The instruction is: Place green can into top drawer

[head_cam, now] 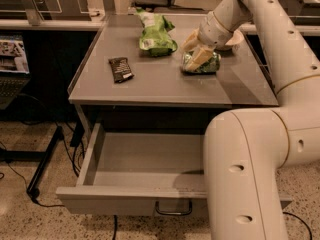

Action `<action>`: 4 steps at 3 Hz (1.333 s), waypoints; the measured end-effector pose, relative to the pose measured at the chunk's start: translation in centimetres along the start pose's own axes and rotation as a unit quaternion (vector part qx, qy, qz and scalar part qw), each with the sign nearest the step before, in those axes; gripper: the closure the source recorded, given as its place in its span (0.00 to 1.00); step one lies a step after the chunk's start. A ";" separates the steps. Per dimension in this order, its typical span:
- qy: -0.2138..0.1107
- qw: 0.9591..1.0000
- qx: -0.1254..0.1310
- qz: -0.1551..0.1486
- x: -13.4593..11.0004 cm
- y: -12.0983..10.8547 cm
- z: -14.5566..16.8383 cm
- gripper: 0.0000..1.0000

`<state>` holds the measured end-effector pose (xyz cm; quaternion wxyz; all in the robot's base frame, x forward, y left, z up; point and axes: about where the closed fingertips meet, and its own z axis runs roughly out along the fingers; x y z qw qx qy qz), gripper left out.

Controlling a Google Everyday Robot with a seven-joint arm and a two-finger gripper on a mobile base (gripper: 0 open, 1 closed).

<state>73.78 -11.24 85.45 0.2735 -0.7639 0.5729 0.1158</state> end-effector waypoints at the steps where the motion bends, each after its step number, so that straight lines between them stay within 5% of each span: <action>1: 0.000 1.000 0.000 0.000 0.0 0.0 0.0 1.00; 2: -0.026 0.999 0.029 -0.014 -1.1 -0.2 -1.8 1.00; 4: -0.089 0.995 0.034 -0.012 -3.8 6.4 -7.3 1.00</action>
Offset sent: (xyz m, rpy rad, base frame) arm -0.0568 0.0011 0.0411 0.1441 -0.1066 0.0418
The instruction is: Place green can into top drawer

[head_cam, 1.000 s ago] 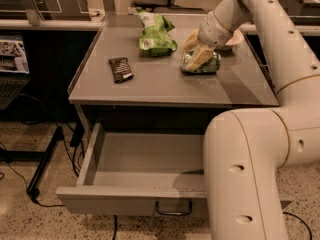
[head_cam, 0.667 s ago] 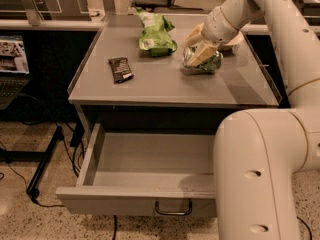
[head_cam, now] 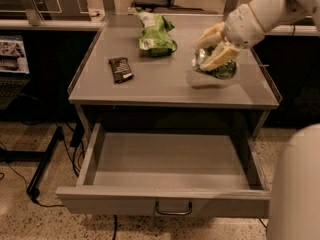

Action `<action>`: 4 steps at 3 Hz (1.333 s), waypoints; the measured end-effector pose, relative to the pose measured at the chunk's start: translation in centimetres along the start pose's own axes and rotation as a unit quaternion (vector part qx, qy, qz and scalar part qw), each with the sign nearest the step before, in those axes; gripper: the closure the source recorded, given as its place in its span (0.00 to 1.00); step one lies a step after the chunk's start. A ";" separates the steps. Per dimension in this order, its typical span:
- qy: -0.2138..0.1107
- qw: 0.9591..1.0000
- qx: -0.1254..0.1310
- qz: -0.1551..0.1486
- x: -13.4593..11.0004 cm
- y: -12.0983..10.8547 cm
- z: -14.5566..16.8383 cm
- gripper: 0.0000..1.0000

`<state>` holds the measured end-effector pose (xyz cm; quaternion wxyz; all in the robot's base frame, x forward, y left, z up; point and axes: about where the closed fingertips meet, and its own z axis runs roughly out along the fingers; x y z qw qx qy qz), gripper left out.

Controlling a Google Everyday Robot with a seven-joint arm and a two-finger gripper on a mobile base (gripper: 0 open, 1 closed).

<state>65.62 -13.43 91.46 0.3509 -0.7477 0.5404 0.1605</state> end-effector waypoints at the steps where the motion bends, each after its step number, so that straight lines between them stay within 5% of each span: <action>1: -0.016 0.999 0.026 0.015 -2.8 4.2 -3.7 1.00; 2: -0.035 0.997 0.056 0.031 -5.7 8.6 -5.8 1.00; 3: -0.035 0.997 0.035 0.062 -4.3 12.1 -4.3 1.00; 4: -0.035 0.997 0.035 0.062 -4.3 12.1 -4.3 1.00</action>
Offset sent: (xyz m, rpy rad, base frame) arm -0.2186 0.0034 -0.0411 0.1584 0.2096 -0.1272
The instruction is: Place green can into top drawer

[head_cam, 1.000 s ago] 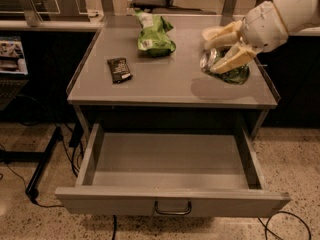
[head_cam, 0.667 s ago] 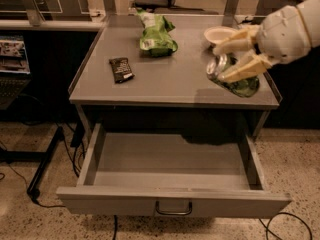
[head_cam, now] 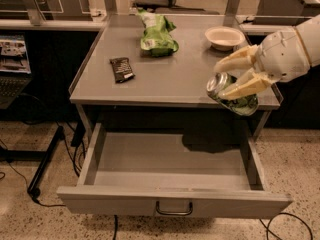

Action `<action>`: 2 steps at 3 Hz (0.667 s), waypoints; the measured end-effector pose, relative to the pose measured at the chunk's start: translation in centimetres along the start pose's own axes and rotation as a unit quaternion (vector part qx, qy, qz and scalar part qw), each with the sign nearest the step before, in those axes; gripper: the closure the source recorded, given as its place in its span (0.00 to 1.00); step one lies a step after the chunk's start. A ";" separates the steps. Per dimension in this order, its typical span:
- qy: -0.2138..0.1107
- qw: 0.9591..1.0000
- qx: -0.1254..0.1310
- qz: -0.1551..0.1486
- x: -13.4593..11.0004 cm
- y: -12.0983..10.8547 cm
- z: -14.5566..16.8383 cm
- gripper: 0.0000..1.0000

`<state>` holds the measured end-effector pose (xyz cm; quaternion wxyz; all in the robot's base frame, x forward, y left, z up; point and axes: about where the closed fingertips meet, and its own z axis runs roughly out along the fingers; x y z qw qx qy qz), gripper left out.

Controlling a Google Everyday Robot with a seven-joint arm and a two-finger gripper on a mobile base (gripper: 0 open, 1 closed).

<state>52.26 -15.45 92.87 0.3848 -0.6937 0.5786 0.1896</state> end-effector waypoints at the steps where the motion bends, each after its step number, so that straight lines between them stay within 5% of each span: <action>1: -0.007 1.000 -0.011 0.004 0.2 0.3 2.0 1.00; 2: -0.012 1.000 -0.007 0.027 1.2 1.2 5.0 1.00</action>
Offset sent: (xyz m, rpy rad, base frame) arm 0.0061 0.0510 -0.1032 0.0584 0.1021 -0.1048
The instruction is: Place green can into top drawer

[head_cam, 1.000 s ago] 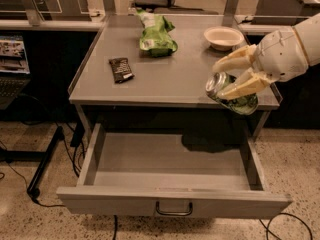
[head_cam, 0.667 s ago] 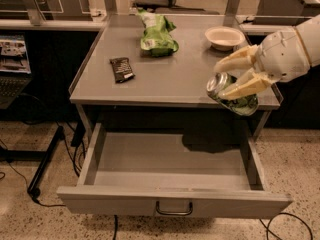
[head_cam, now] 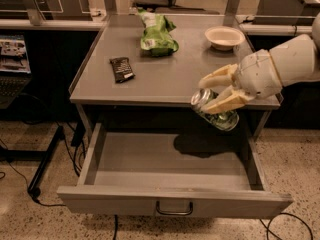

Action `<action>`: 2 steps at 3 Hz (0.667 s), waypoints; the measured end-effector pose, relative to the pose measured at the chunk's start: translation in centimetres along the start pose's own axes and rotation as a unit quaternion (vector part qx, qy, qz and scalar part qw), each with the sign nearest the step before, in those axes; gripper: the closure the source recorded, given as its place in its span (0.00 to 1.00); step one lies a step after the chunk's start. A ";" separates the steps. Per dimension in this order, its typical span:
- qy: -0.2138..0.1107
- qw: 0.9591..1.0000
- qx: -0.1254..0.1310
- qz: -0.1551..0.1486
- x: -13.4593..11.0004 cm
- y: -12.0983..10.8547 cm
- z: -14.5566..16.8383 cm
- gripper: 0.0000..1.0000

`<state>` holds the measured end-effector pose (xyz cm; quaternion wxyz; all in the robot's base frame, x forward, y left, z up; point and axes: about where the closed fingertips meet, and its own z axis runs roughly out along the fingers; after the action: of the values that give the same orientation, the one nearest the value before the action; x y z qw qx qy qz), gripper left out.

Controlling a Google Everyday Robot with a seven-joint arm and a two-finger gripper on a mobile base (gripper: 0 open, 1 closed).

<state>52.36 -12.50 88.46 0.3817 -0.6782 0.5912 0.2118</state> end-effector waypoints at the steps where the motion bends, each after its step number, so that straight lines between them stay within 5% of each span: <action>1: 0.000 0.999 0.007 0.036 2.1 0.9 3.0 1.00; 2: -0.003 0.996 0.035 0.076 4.1 2.5 5.5 1.00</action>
Offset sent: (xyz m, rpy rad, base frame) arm -0.0085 0.0153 -0.1040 0.0681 0.1057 -0.2147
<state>51.68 -10.97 81.35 0.3896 -0.6167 0.6472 0.2216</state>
